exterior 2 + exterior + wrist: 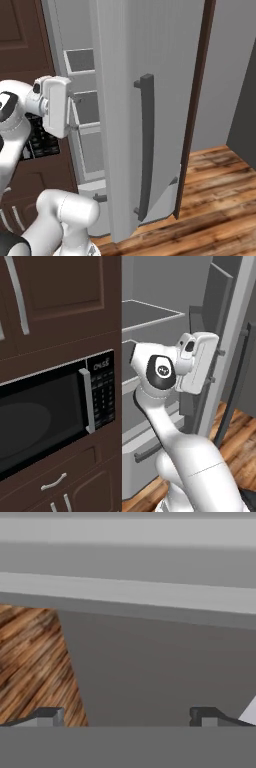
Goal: Retrieve a lemon from the fridge and place it on the cutting board with the fish.
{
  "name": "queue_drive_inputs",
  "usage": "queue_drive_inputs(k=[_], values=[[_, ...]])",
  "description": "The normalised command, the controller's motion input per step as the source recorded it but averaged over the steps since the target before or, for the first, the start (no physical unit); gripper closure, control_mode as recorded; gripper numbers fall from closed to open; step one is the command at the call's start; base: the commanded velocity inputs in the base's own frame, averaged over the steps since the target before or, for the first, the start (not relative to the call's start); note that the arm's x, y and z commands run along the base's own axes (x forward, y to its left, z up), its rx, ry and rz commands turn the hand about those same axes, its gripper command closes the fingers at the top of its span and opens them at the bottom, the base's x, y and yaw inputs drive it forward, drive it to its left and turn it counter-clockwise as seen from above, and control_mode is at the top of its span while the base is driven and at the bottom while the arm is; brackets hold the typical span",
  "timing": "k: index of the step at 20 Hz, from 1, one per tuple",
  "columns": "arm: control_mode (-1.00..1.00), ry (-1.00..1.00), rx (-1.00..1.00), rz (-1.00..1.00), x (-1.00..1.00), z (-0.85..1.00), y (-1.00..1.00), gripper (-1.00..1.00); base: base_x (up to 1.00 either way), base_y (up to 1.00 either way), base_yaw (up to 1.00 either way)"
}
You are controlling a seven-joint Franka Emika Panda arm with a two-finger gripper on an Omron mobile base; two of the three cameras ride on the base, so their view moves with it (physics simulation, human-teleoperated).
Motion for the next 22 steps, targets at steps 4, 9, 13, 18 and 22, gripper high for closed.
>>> queue_drive_inputs(k=[4,9,13,18,22], values=[[-1.00,0.00,0.00,0.00,0.48,-0.11,-0.28,-1.00,0.00,0.00,0.00],[-1.00,0.00,0.00,0.00,0.48,-0.04,-0.12,-1.00,0.00,0.00,0.00],[-1.00,0.00,0.00,0.00,0.22,0.00,-0.08,-1.00,0.00,0.00,0.00],[-1.00,0.00,0.00,0.00,0.10,0.00,-0.15,-1.00,0.00,0.00,0.00],[-1.00,0.00,0.00,0.00,0.14,0.00,-0.19,-1.00,0.00,0.00,0.00]])
